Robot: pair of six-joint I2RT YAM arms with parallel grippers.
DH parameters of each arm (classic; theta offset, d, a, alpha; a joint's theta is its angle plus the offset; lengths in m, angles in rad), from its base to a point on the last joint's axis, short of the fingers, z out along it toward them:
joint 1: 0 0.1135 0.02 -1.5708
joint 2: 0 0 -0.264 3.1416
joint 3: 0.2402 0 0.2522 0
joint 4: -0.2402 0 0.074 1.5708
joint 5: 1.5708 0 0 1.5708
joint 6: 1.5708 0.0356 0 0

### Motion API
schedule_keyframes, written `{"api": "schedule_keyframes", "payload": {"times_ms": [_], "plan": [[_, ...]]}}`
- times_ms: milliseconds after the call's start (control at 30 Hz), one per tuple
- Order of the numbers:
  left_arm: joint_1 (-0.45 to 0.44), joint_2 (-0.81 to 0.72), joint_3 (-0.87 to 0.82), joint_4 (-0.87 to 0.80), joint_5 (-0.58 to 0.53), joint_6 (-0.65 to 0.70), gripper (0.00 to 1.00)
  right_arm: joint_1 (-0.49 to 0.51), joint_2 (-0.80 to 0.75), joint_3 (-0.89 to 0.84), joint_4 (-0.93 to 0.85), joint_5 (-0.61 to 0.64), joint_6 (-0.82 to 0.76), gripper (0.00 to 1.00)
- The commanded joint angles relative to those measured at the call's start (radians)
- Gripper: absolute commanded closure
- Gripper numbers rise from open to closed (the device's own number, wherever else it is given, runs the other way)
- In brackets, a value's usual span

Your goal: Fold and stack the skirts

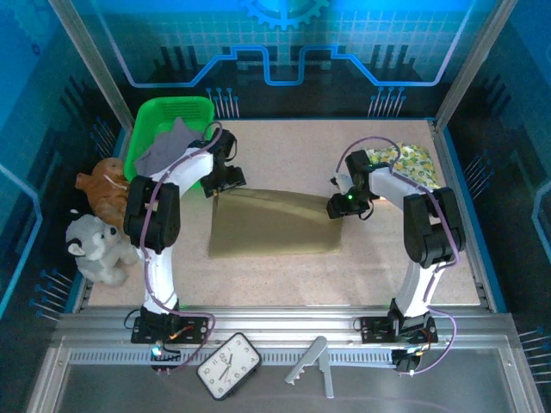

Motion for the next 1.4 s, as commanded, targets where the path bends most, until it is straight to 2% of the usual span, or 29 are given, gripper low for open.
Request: {"api": "schedule_keyframes", "payload": {"times_ms": [0,233,333,367,433,500,533,667,733,900,933,967,1000,1033,1067,1367], "plan": [[0.006,0.007,0.008,0.018,0.053,-0.096,0.24,-0.01,0.017,0.007,-0.008,-0.017,0.0,0.49],[0.003,0.062,0.034,0.006,0.052,-0.163,0.36,-0.01,0.016,0.007,-0.005,-0.023,-0.003,0.53],[0.001,0.076,0.04,-0.027,0.015,-0.161,0.38,-0.011,0.016,0.004,-0.001,-0.032,-0.003,0.57],[0.002,0.072,0.03,-0.025,0.005,-0.16,0.42,-0.011,0.017,0.004,0.002,-0.038,-0.002,0.6],[0.002,0.055,0.012,-0.016,-0.006,-0.157,0.55,-0.012,0.01,-0.002,0.01,-0.052,0.003,0.7],[0.0,0.028,-0.002,-0.012,-0.006,-0.155,0.77,-0.011,-0.007,-0.008,0.017,-0.06,0.01,0.78],[0.0,0.007,-0.013,-0.004,-0.01,-0.155,0.84,-0.012,-0.021,-0.011,0.022,-0.06,0.012,0.81],[-0.002,-0.088,-0.046,0.006,-0.041,-0.141,1.0,-0.014,-0.078,-0.01,0.019,-0.066,0.002,0.94],[-0.002,-0.126,-0.064,0.007,-0.052,-0.14,1.0,-0.015,-0.101,-0.006,0.014,-0.07,-0.006,1.0],[-0.002,-0.203,-0.137,0.046,-0.046,-0.152,1.0,-0.014,-0.135,-0.001,0.009,-0.098,-0.018,1.0],[-0.002,-0.208,-0.149,0.054,-0.042,-0.156,0.95,-0.011,-0.135,-0.001,0.009,-0.1,-0.02,1.0],[0.0,-0.206,-0.157,0.057,-0.04,-0.166,0.72,-0.011,-0.133,-0.001,0.009,-0.101,-0.021,1.0],[0.001,-0.201,-0.16,0.057,-0.039,-0.174,0.55,-0.009,-0.129,0.0,0.009,-0.101,-0.019,1.0],[0.001,-0.189,-0.16,0.059,-0.034,-0.182,0.44,-0.008,-0.124,0.003,0.009,-0.101,-0.02,1.0],[0.001,-0.175,-0.156,0.062,-0.028,-0.186,0.41,-0.006,-0.117,0.006,0.007,-0.097,-0.017,1.0],[0.017,0.018,0.003,-0.008,-0.045,-0.098,0.48,0.013,-0.097,0.012,0.003,-0.089,-0.014,1.0]]}}
